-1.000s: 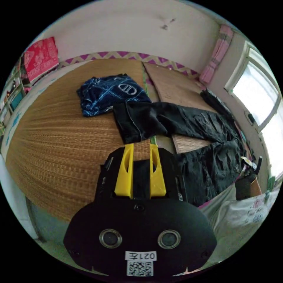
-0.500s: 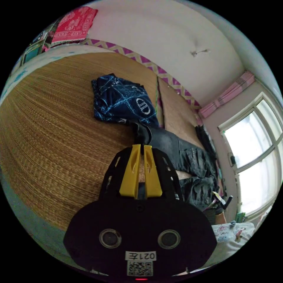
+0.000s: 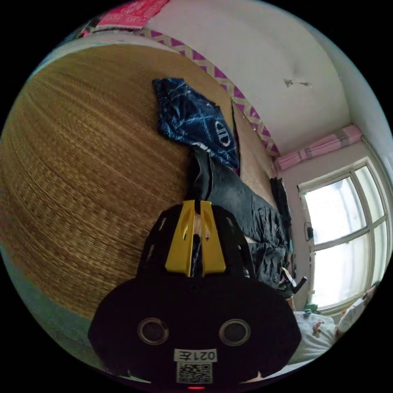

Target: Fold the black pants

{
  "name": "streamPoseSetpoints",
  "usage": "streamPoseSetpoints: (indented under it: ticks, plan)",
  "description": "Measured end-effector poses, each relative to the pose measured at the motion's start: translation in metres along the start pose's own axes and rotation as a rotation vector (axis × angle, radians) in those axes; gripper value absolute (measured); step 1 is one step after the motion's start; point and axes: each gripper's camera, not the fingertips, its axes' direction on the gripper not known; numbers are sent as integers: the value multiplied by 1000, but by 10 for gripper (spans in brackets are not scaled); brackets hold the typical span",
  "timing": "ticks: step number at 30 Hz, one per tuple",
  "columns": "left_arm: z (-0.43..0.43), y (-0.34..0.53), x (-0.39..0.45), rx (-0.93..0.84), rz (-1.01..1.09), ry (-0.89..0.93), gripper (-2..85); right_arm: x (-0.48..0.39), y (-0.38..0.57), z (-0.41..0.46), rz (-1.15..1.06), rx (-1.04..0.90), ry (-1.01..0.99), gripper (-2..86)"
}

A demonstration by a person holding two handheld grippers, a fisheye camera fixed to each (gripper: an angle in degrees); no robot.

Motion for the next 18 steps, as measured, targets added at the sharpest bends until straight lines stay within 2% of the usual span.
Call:
streamPoseSetpoints:
  ticks: [5,7,8,11,14,18]
  plan:
    - [-57,42,25,211,156,-144,-4,15,7,2,13,21,-16,-6]
    - [-70,63,38,226,225,-199,5,19,11,3,3,36,2,-4]
    - [-75,79,47,223,272,-229,36,20,12,4,-2,40,12,-3]
    - [-79,122,64,178,308,-222,76,26,13,-2,21,27,57,9]
    - [-75,166,71,124,254,-167,65,57,21,-34,199,100,28,47]
    - [-68,217,64,168,103,-117,25,123,59,-68,531,196,-34,79]
